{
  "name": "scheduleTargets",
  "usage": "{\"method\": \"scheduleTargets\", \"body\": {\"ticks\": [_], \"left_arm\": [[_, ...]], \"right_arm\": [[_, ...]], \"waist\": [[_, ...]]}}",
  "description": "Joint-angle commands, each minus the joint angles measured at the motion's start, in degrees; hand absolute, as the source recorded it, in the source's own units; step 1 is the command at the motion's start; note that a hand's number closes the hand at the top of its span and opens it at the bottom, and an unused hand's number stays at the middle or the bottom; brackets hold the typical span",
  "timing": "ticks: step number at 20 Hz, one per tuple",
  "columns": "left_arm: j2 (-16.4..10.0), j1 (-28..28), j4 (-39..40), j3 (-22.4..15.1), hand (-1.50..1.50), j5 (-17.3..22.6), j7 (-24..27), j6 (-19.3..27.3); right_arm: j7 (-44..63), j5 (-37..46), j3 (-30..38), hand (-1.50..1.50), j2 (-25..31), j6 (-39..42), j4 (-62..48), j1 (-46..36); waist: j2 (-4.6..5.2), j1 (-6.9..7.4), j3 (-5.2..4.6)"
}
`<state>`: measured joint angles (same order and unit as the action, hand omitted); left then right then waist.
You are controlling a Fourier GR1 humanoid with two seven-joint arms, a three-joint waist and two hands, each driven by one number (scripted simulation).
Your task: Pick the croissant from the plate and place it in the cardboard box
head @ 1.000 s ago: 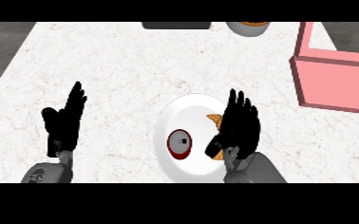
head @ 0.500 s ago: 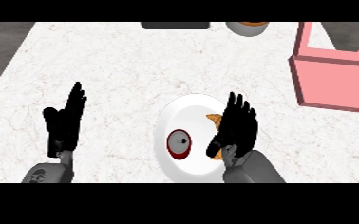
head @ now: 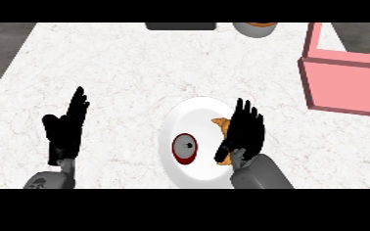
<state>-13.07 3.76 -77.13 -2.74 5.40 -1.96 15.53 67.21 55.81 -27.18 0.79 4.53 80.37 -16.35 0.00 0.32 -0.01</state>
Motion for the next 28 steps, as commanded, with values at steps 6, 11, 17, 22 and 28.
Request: {"method": "scheduleTargets", "body": {"ticks": [6, 11, 17, 22, 28], "left_arm": [[-0.12, 3.17, 2.19, 1.90, 0.00, -0.14, -0.73, -1.30], [2.72, 3.14, 2.79, 1.29, 0.00, -2.86, 0.41, 0.99], [-0.26, 0.91, 0.47, 3.74, 0.00, -1.21, -1.50, -3.17], [1.33, -0.09, -0.65, 2.77, 0.00, -1.59, -1.24, -1.56], [1.31, -0.43, 0.40, 3.95, 0.00, -1.19, -1.11, -0.99]], "right_arm": [[10.40, -1.12, -3.00, -1.50, -0.75, -3.90, -2.93, -1.18], [4.88, 4.00, -5.28, 1.50, -0.76, -6.61, -3.18, -1.53], [0.81, 5.90, 0.22, 1.50, -0.76, -6.03, -8.07, -6.81], [-30.89, -0.14, -9.81, 1.50, 14.39, -0.15, 5.71, 11.44], [-53.01, -3.81, -13.77, 1.50, 32.59, -1.98, 17.86, 19.29]], "waist": [[0.00, -0.08, 0.01], [-0.04, -0.23, 0.01], [0.02, 0.03, 0.01], [-0.60, -1.80, 0.11], [-0.81, -3.95, 0.08]]}}
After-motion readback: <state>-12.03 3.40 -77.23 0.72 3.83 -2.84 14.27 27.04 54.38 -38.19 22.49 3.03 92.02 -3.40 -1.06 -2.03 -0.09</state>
